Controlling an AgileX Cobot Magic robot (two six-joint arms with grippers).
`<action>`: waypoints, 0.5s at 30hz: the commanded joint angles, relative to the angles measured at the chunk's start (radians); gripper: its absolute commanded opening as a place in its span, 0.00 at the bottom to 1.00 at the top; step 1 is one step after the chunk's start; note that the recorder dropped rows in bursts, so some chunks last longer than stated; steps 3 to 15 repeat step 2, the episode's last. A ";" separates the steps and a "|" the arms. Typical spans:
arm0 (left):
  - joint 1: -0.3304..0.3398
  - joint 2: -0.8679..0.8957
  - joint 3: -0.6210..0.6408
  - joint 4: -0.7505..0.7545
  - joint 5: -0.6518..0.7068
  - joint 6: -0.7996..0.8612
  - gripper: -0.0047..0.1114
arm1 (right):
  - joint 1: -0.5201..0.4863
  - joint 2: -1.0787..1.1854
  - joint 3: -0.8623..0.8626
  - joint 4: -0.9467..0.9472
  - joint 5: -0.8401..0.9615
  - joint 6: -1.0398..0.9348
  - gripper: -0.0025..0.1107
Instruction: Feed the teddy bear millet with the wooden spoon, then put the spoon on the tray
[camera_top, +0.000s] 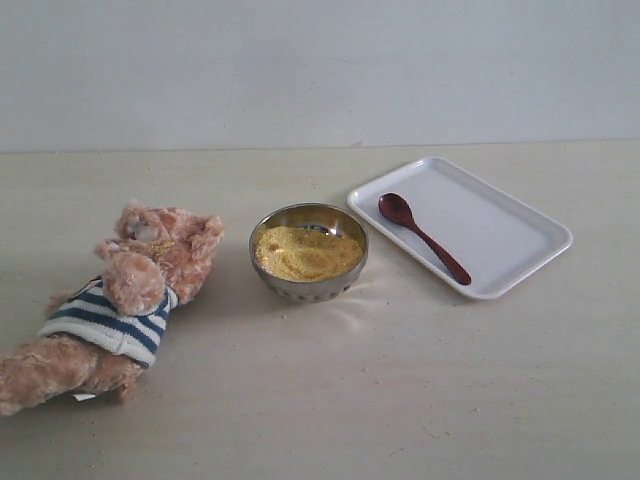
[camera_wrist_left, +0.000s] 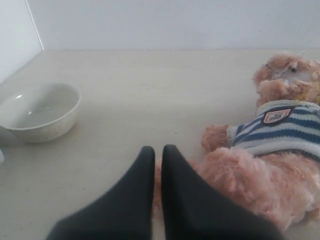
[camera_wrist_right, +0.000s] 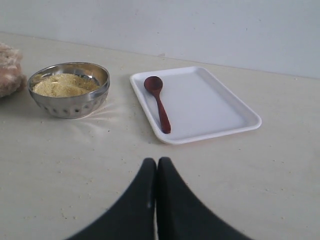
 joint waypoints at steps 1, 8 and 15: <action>0.001 -0.003 0.003 0.000 0.006 0.007 0.08 | -0.002 -0.006 0.000 -0.001 -0.011 -0.008 0.02; 0.001 -0.003 0.003 0.000 0.006 0.007 0.08 | -0.002 -0.006 0.000 -0.001 -0.011 -0.008 0.02; 0.001 -0.003 0.003 0.000 0.006 0.007 0.08 | -0.002 -0.006 0.000 -0.001 -0.011 -0.008 0.02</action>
